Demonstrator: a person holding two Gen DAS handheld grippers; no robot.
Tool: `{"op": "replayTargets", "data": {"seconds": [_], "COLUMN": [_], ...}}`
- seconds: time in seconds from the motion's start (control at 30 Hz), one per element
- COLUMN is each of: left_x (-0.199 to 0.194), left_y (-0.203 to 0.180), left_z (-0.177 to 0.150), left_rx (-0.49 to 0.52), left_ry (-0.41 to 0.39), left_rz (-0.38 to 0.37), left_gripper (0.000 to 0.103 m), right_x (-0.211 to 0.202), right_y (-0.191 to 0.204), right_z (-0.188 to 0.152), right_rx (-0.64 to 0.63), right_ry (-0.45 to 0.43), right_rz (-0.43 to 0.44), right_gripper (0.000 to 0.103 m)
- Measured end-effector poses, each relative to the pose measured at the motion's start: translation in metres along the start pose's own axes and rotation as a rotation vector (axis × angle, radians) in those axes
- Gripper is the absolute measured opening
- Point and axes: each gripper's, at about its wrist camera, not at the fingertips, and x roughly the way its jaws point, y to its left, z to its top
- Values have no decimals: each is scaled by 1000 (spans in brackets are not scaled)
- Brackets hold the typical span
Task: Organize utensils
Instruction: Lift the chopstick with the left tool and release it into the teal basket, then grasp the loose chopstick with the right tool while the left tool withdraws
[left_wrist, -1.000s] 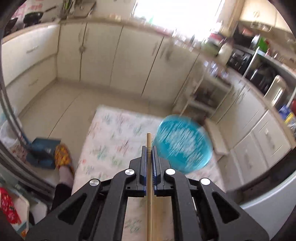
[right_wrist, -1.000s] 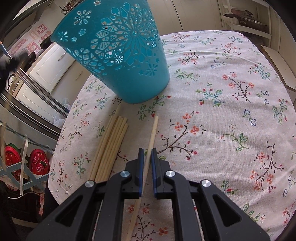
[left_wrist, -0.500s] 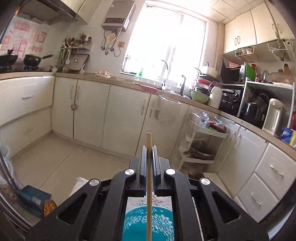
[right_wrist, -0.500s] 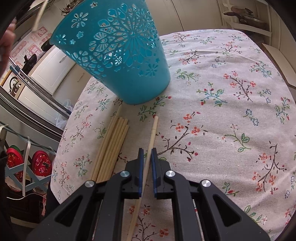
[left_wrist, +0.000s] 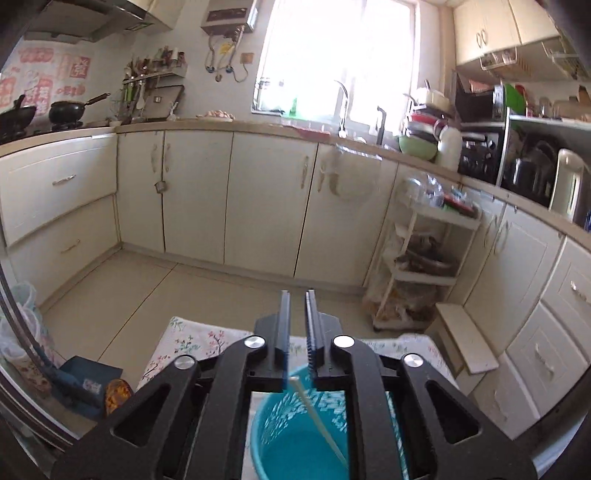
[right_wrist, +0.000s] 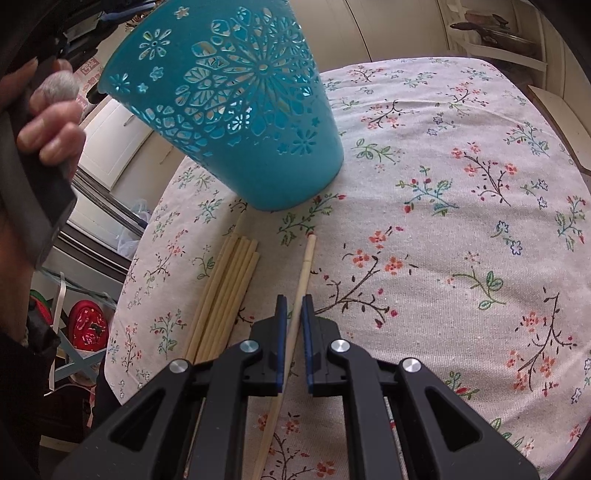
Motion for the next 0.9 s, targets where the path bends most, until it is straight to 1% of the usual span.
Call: {"op": "replayTargets", "data": {"seconds": [0.03, 0.07, 0.1, 0.17, 0.2, 0.3, 0.43, 0.5, 0.6, 0.67, 0.73, 0.83, 0.9], "left_x": [-2, -7, -14, -30, -39, -64, -88, -91, -87, -85, -83, -79, -74], "left_y": [2, 4, 7, 19, 26, 46, 78, 93, 114, 125, 131, 134, 138], "left_z": [-2, -5, -9, -14, -18, -29, -57, -78, -109, -130, -148, -167, -175], "left_rx": [1, -1, -8, -31, -45, -71, -105, -111, -128, -140, -121, -90, -92], "left_ry": [10, 11, 4, -8, -6, -13, 28, 72, 161, 221, 274, 323, 344], "left_rz": [6, 14, 33, 53, 55, 85, 120, 139, 169, 172, 173, 169, 167], "left_gripper": [27, 44, 57, 64, 66, 79, 83, 85, 85, 85, 85, 88, 89], "right_x": [0, 0, 0, 0, 0, 1, 3, 5, 7, 9, 11, 9, 3], "right_y": [0, 0, 0, 1, 2, 6, 11, 15, 23, 32, 39, 40, 35], "right_z": [0, 0, 0, -1, -1, -2, -3, -2, -3, -6, -8, -9, -8], "right_rx": [-1, -2, -9, -17, -22, -42, -57, -77, -115, -158, -197, -183, -137], "right_ry": [0, -1, 0, -3, -5, -13, -28, -43, -69, -81, -90, -89, -86], "right_rz": [1, 2, -6, -9, -12, -29, -56, -84, -148, -210, -255, -263, -237], "right_gripper": [9, 9, 9, 9, 9, 9, 9, 9, 9, 7, 7, 7, 6]}}
